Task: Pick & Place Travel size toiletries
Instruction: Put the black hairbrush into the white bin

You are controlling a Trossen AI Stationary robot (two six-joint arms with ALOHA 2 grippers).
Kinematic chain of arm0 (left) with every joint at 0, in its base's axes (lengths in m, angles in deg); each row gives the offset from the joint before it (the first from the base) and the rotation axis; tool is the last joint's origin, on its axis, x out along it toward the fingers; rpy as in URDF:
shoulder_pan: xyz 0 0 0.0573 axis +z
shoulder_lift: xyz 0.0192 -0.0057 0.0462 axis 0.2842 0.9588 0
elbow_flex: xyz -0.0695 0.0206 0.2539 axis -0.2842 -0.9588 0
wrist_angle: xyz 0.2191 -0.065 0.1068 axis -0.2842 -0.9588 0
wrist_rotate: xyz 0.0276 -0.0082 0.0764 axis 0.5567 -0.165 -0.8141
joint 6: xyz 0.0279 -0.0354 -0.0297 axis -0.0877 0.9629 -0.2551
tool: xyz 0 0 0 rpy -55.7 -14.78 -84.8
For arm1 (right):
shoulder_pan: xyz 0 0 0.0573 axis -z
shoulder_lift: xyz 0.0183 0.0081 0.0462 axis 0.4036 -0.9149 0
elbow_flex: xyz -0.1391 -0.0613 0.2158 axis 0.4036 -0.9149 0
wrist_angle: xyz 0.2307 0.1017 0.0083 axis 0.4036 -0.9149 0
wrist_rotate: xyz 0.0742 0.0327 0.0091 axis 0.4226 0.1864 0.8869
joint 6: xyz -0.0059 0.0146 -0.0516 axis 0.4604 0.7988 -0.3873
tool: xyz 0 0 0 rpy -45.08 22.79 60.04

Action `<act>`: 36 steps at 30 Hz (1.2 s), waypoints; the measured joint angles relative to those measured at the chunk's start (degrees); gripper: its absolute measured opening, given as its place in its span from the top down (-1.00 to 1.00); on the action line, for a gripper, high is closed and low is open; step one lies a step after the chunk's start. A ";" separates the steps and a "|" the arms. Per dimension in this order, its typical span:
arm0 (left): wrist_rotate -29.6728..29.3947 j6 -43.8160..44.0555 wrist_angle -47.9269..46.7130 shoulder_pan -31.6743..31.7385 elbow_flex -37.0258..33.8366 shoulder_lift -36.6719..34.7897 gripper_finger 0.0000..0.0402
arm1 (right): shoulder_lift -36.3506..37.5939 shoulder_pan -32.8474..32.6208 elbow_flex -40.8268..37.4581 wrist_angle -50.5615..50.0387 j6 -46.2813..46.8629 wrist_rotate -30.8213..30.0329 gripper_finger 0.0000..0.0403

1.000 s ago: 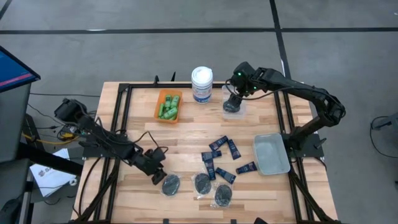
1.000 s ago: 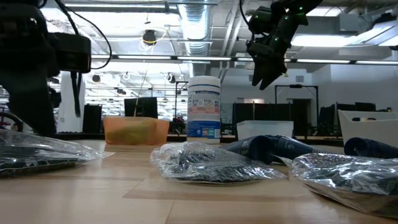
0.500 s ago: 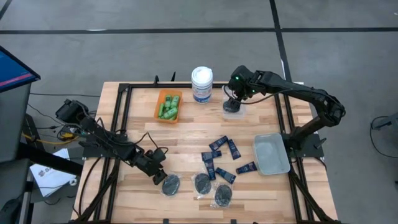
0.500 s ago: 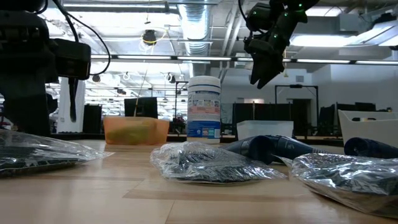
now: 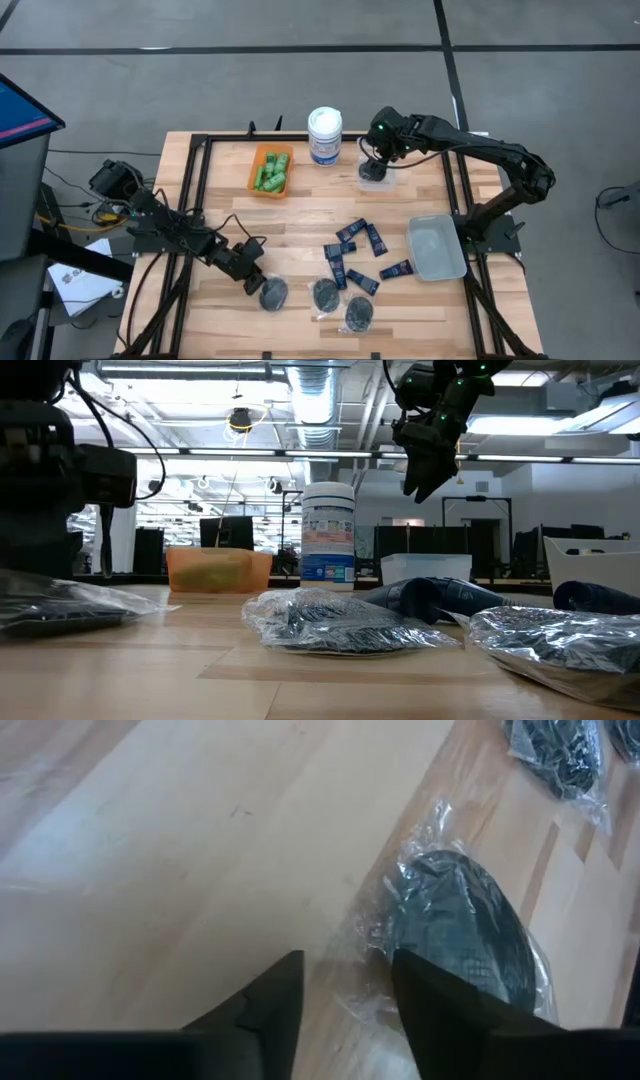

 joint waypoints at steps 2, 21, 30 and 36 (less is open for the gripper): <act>0.04 0.00 1.06 0.01 -0.47 0.02 0.38 | 0.00 0.00 0.00 -0.04 0.00 0.02 -0.40; -1.32 0.46 7.46 2.64 -0.45 -2.73 1.00 | -0.04 -6.22 0.88 3.56 2.40 7.09 -0.39; -11.98 -6.88 7.61 9.02 -0.45 -12.87 1.00 | -0.07 -14.85 2.14 14.31 7.90 13.70 -0.39; -12.66 -14.90 9.93 14.17 -0.45 -19.50 1.00 | -1.95 -20.31 2.26 24.78 8.15 13.73 -0.39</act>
